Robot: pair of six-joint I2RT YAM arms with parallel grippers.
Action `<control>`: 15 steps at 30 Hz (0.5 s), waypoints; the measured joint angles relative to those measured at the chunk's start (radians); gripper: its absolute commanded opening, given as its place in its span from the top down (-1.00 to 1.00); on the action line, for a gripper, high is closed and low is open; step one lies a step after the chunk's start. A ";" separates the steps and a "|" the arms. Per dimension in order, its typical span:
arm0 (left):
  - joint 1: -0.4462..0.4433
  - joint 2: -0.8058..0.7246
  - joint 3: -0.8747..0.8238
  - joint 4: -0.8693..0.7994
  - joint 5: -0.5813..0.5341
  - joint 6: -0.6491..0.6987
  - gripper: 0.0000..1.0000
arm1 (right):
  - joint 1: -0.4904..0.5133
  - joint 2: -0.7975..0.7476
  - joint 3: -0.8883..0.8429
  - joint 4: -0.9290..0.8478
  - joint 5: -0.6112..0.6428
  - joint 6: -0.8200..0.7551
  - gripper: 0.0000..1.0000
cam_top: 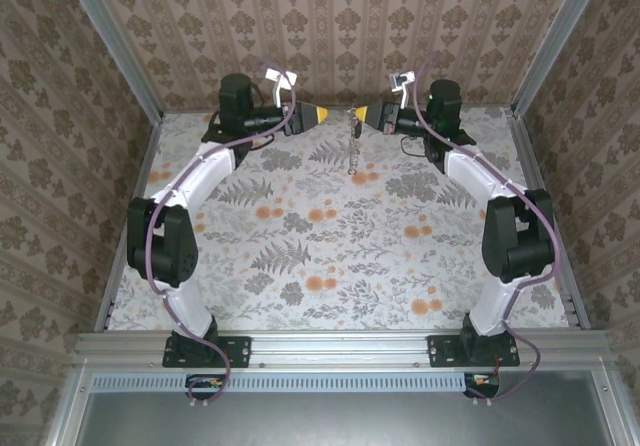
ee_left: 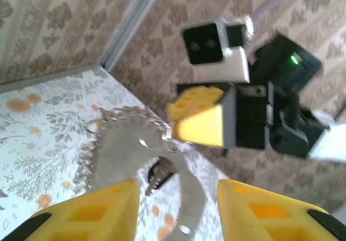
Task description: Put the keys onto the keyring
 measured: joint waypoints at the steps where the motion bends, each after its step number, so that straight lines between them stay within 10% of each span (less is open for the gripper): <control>1: 0.002 0.002 0.037 -0.062 0.021 0.045 0.17 | -0.003 0.017 0.027 -0.032 -0.025 -0.019 1.00; 15: 0.023 0.163 0.298 -0.456 0.222 0.273 0.30 | 0.000 0.088 0.108 -0.211 -0.178 -0.121 1.00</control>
